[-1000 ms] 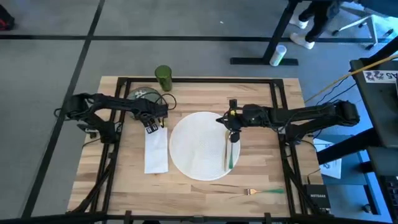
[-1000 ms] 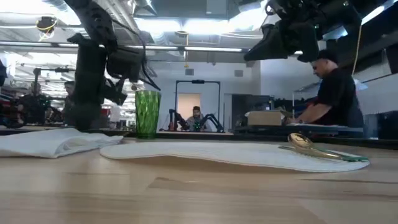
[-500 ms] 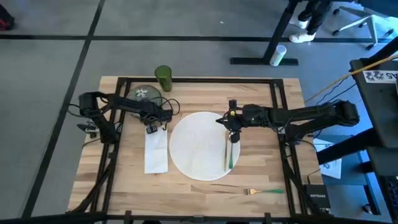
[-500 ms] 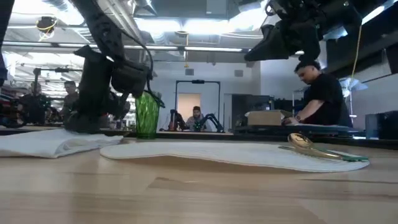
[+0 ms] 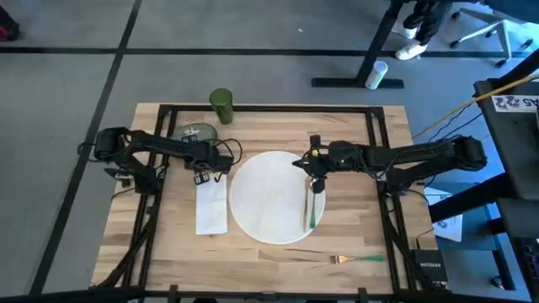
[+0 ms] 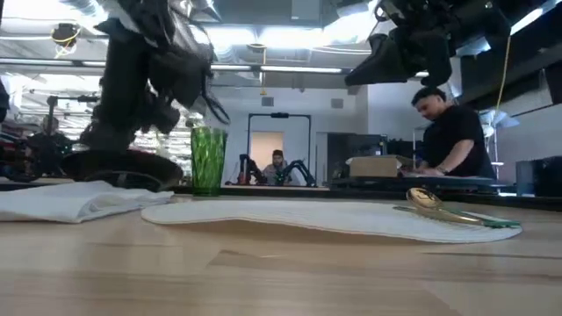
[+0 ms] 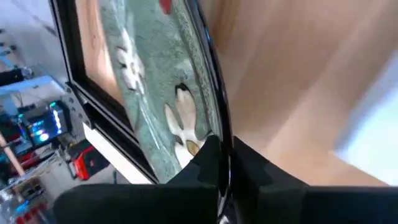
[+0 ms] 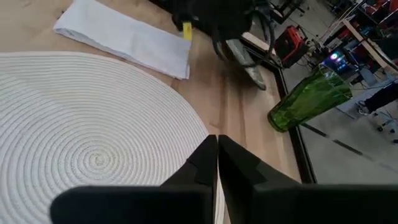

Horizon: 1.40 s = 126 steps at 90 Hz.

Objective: Set table place
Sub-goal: Put the green plate on the white table mat

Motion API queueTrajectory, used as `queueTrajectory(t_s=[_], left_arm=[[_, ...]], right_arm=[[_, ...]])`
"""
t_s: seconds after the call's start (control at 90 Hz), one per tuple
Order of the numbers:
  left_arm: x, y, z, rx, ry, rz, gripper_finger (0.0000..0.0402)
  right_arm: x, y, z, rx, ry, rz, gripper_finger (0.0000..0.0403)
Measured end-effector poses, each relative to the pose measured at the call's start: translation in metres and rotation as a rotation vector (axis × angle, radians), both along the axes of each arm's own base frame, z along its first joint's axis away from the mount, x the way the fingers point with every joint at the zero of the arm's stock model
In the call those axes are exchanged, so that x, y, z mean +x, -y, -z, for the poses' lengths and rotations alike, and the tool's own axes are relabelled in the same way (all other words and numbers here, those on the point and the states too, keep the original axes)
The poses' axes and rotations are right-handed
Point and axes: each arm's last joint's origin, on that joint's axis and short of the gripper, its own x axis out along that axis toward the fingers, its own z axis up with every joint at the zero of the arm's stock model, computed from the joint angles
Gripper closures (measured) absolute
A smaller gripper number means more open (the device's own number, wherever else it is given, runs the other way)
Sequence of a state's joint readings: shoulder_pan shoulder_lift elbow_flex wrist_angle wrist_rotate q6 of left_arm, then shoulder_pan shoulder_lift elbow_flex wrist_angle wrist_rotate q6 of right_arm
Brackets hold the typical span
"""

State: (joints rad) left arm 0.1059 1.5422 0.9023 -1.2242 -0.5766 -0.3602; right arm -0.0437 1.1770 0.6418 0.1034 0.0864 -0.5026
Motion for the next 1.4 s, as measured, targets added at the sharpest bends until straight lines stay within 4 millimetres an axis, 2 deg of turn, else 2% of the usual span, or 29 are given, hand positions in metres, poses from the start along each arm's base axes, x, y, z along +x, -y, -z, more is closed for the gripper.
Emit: queueTrajectory(t_s=[0.3, 0.489, 0.644, 0.9, 1.2, 1.4], left_arm=[[0.003, 0.015, -0.041, 0.088, 0.116, 0.034, 0.0401], [0.013, 0.029, -0.054, 0.087, 0.169, 0.134, 0.0401], [0.020, 0.043, -0.057, 0.080, 0.211, 0.224, 0.0401], [0.033, 0.068, -0.058, 0.112, 0.266, 0.481, 0.0401], [0.047, 0.088, -0.061, 0.152, 0.292, 0.723, 0.0401], [0.060, 0.105, -0.051, 0.157, 0.263, 0.876, 0.0401]], right_arm=[[0.000, 0.000, 0.000, 0.000, 0.001, 0.000, 0.0403], [0.000, 0.000, 0.000, -0.001, 0.000, 0.001, 0.0403], [0.000, 0.000, 0.000, -0.001, 0.000, 0.001, 0.0403], [0.000, 0.001, 0.000, -0.007, -0.001, 0.014, 0.0403], [0.000, 0.002, 0.000, -0.027, -0.003, 0.058, 0.0403], [-0.001, 0.003, 0.000, -0.031, -0.007, 0.066, 0.0403]])
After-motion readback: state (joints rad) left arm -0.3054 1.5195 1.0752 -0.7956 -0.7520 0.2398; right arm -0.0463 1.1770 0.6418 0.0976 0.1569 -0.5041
